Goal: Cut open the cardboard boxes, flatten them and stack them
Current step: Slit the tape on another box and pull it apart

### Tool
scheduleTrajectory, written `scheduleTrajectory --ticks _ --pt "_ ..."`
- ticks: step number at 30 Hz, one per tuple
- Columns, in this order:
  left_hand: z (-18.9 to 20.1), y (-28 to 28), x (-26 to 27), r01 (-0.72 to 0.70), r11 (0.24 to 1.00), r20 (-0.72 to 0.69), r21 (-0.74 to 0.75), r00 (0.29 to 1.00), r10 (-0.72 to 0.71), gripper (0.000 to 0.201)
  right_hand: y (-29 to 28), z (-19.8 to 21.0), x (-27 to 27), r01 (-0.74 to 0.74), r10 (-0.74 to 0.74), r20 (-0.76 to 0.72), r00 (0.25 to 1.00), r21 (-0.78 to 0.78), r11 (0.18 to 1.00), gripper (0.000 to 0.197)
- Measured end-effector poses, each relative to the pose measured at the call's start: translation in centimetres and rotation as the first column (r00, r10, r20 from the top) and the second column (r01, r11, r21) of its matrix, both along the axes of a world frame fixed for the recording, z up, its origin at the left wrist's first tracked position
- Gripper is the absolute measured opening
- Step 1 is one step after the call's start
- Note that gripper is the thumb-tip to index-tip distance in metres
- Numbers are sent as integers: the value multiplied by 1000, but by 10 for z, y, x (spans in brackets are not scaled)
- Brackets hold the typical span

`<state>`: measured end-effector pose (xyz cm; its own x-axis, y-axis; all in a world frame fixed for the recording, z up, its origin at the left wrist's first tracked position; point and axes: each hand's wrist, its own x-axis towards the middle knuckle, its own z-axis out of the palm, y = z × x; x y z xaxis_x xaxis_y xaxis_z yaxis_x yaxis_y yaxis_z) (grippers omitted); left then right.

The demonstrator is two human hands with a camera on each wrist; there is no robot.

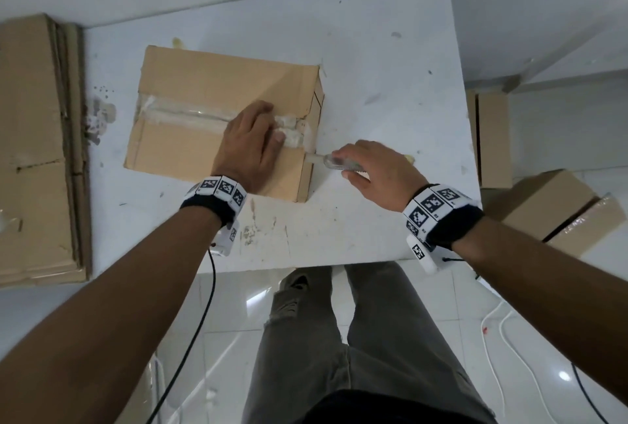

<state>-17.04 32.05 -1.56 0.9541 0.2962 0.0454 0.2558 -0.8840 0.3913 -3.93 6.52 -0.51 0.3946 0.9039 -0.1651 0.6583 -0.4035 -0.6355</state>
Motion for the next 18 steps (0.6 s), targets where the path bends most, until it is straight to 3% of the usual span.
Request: scheduleTrajectory --ticks 4,9,12,18 --pt "4 -2 1 -47 998 83 -32 995 50 22 6 7 -5 -2 -6 106 994 70 998 27" --pt "21 1 2 -64 995 157 -82 985 76 27 29 23 -5 80 -117 186 975 194 978 19" --pt "18 -6 3 -75 993 187 -93 978 92 30 48 25 -7 50 -97 246 964 192 980 20" --pt "-9 -17 13 -122 986 192 -114 971 142 30 51 -4 -20 266 -299 229 927 161 950 20"
